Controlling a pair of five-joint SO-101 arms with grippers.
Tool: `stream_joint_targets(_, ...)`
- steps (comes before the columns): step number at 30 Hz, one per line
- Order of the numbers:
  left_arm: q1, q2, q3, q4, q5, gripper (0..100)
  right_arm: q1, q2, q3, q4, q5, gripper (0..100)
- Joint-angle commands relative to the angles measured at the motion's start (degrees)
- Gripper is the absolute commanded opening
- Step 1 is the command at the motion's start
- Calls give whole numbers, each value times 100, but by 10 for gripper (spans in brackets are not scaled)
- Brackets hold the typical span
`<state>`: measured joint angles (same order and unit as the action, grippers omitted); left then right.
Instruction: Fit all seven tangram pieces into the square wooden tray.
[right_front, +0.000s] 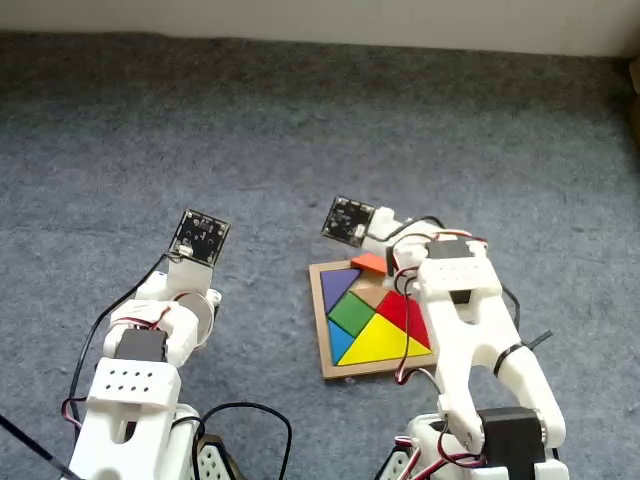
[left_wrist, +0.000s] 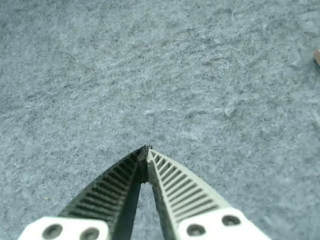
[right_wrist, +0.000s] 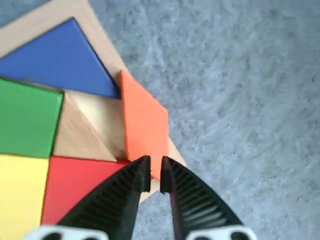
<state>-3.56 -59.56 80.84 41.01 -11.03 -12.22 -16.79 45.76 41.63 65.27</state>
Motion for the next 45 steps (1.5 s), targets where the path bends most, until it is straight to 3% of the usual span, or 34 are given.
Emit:
stream_joint_targets(1,-22,-84,-22,-97,-44,5,40,-268,-435,-136,-888,30)
stream_joint_targets(8,-22,-84,-22,-97,-44,5,-101,435,-462,-1156,-1855,29)
stream_joint_targets(16,-22,-84,-22,-97,-44,5,-154,1297,-462,-1578,-1916,29)
stream_joint_targets(24,-22,-84,-22,-97,-44,5,-110,1200,-497,-1569,-1873,29)
stream_joint_targets(34,-22,-84,-22,-97,-44,5,-154,-303,-391,-1560,-2180,29)
stream_joint_targets(38,-22,-84,-22,-97,-44,5,-505,-295,-251,-1578,-2611,29)
stream_joint_targets(45,-22,-84,-13,-97,-44,5,-813,-295,303,-1604,-2646,29)
